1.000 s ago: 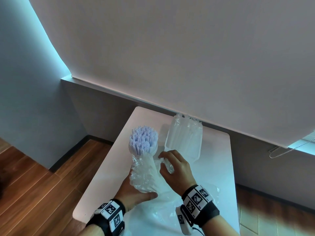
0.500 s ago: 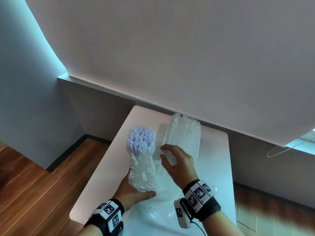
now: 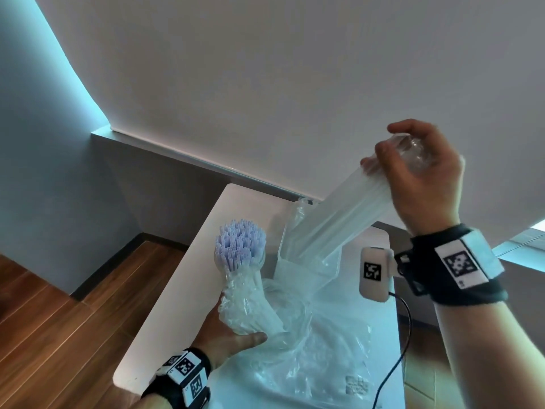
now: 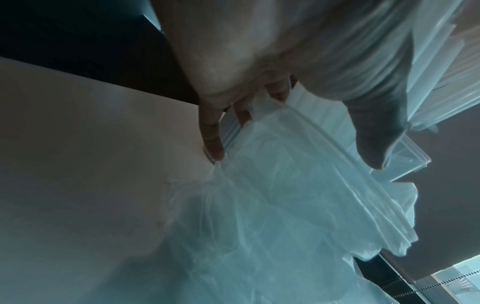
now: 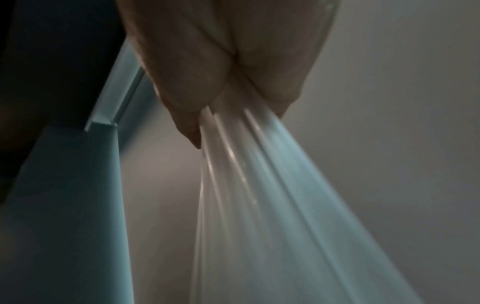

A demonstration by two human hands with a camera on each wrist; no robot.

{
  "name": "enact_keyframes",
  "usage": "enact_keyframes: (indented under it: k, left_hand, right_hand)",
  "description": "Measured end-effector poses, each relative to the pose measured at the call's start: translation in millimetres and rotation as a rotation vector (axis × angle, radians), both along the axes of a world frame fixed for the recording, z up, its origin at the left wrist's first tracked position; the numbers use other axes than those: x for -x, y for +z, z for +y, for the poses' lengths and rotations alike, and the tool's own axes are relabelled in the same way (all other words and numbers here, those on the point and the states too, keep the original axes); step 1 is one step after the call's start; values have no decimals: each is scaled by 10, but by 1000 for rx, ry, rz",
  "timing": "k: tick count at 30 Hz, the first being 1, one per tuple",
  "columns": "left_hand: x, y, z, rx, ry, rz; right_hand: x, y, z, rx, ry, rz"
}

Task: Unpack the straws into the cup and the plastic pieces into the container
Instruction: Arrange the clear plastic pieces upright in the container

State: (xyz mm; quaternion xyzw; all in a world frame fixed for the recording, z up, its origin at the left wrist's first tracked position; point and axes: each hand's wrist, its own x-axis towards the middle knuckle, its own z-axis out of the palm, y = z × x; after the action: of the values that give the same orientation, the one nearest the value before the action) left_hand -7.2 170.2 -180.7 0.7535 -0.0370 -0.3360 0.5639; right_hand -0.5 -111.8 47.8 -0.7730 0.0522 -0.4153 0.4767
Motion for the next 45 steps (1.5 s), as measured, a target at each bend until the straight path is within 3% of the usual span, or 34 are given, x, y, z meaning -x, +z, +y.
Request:
enact_keyframes:
  k: [5,17,23,30,34,38,45]
  left_hand:
    - [18,49,-34,9,6,-27]
    - [-5,-34,-37,16,-9,-58]
    - [-16,-58,-34,1,-25,-54]
    - [-9,-38,-51,-22,-22,-23]
    - [4,4,-51,-2,-14,-18]
    - [3,8,-34,16,-6,-3]
    - [0,-3,-28,5,13,-19]
  right_hand:
    - [-164,-354,-149,46,-104,109]
    - [-239,-155,-301,234,-113,79]
    - [-217,-44,-197,194,-23,7]
    - [-335,-710,-245,225,59,290]
    - [-350,-1044,-229,418,66,460]
    - [-362,-1417,-249,766,182,740]
    - [-288,-1497,-165,944,204,941]
